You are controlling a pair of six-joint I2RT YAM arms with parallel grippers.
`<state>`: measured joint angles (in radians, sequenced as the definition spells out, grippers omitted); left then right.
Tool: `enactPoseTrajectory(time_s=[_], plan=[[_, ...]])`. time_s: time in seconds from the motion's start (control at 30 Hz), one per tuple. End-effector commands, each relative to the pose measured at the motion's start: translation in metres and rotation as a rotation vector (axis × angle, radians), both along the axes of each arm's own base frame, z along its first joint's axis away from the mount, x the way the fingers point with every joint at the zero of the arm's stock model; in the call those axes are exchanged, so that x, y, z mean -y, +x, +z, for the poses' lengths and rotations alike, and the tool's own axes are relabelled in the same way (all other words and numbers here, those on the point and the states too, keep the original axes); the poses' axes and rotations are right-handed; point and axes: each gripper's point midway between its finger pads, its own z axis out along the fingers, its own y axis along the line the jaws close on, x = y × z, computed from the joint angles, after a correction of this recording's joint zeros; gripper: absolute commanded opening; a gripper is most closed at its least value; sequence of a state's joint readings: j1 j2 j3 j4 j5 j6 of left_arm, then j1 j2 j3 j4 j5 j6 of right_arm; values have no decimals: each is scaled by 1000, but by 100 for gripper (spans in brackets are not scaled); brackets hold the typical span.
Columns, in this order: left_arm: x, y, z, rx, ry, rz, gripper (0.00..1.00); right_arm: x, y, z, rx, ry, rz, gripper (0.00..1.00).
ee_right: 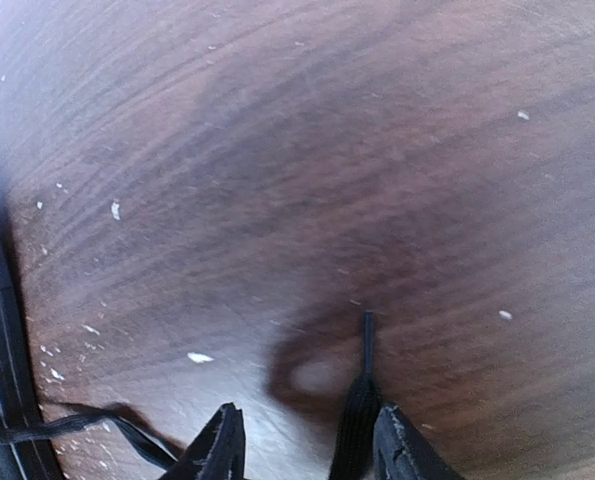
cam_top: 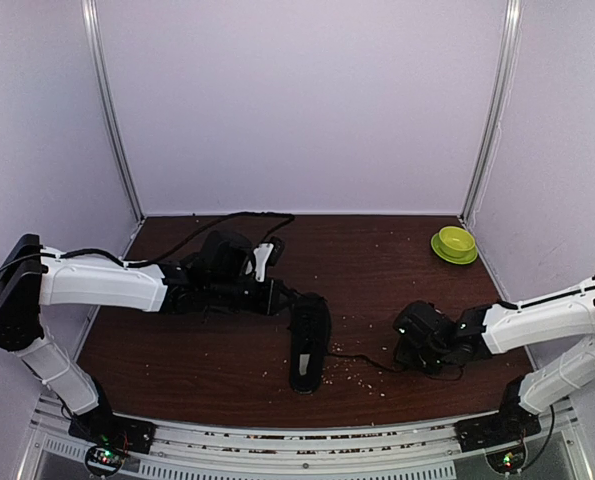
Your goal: Tie the shoes
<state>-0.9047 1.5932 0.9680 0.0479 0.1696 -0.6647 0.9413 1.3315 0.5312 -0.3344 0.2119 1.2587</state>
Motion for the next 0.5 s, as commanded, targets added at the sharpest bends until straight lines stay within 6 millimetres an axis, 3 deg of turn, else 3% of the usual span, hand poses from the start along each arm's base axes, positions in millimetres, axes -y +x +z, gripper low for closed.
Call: enactPoseTrajectory(time_s=[0.0, 0.13, 0.47], plan=[[1, 3, 15, 15, -37, 6, 0, -11, 6, -4, -9, -33, 27, 43], [-2, 3, 16, 20, -36, 15, 0, -12, 7, -1, -10, -103, 50, 42], [-1, 1, 17, 20, -48, 6, 0, 7, -13, 1, -22, -213, 63, 42]])
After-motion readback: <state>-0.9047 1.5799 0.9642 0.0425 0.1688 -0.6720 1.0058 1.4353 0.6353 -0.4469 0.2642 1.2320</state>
